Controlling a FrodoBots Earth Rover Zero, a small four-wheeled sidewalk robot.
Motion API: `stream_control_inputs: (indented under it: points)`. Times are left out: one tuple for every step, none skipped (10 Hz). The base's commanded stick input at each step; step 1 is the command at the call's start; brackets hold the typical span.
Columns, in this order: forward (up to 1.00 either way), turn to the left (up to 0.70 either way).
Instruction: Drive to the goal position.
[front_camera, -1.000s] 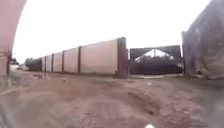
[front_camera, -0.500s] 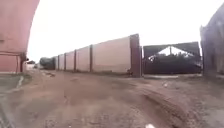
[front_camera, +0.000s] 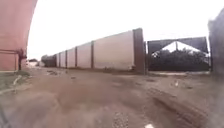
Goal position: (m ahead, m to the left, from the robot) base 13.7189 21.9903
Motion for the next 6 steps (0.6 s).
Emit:
stream_control_inputs:
  points:
    - [0.70,0.00]
    - [0.70,0.00]
    - [0.70,0.00]
    - [0.70,0.00]
    - [0.70,0.00]
    - [0.70,0.00]
